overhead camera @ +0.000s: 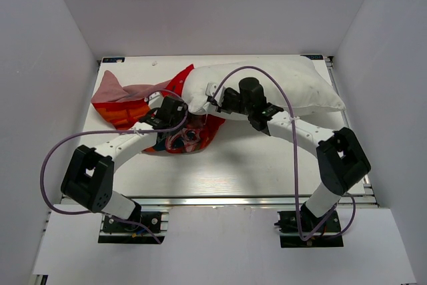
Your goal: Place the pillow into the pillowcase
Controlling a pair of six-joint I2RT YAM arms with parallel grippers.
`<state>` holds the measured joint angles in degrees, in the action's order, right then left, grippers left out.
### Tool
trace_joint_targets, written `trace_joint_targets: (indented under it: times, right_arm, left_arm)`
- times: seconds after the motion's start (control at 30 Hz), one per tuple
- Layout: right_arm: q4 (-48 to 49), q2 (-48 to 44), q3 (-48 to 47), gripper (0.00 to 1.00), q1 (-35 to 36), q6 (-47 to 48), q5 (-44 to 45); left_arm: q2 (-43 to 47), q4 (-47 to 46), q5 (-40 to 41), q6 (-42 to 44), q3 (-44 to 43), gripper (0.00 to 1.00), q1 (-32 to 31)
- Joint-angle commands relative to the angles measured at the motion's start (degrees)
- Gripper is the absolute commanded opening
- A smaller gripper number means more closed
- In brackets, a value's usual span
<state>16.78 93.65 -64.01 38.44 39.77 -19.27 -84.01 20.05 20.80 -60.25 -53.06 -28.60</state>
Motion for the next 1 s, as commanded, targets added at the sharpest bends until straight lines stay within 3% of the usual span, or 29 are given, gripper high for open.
trace_joint_targets:
  times: [0.0,0.03,0.1,0.23,0.3,0.47,0.63,0.8,0.97]
  right_arm:
    - [3.0,1.27,-3.58,0.0,-0.73,-0.22,2.39]
    - [2.83,1.62,-3.93,0.0,-0.73,-0.3,2.13]
    - [2.65,2.68,-4.55,0.0,-0.64,-0.22,2.13]
    - [2.91,4.44,-5.95,0.0,-0.64,0.83,2.91]
    - [2.74,5.93,-7.7,0.0,-0.64,1.8,3.44]
    - [1.16,9.18,-10.87,0.0,-0.47,2.15,3.71]
    - [-0.95,10.85,-11.05,0.0,0.85,3.38,2.75]
    - [-7.79,9.63,-7.45,0.0,2.96,4.01,-4.27]
    - [-10.62,6.04,-5.78,0.0,5.42,-6.71,-15.34]
  left_arm:
    - [1.22,0.43,0.04,0.48,1.81,0.34,0.83]
    - [1.13,0.16,-0.4,0.66,2.08,0.19,0.91]
    - [1.3,-1.24,-1.98,1.71,2.69,0.0,1.26]
    - [6.98,-3.79,-9.0,7.41,1.91,0.0,1.35]
    - [10.95,-3.18,-16.64,12.33,0.42,0.0,1.35]
    - [23.68,7.68,-33.15,20.68,-6.35,0.0,1.27]
    - [30.38,15.8,-39.86,22.11,-6.28,0.0,1.35]
    - [35.75,7.56,-44.43,15.52,-1.26,0.0,1.35]
    - [33.12,8.84,-42.43,14.63,-0.47,0.0,1.35]
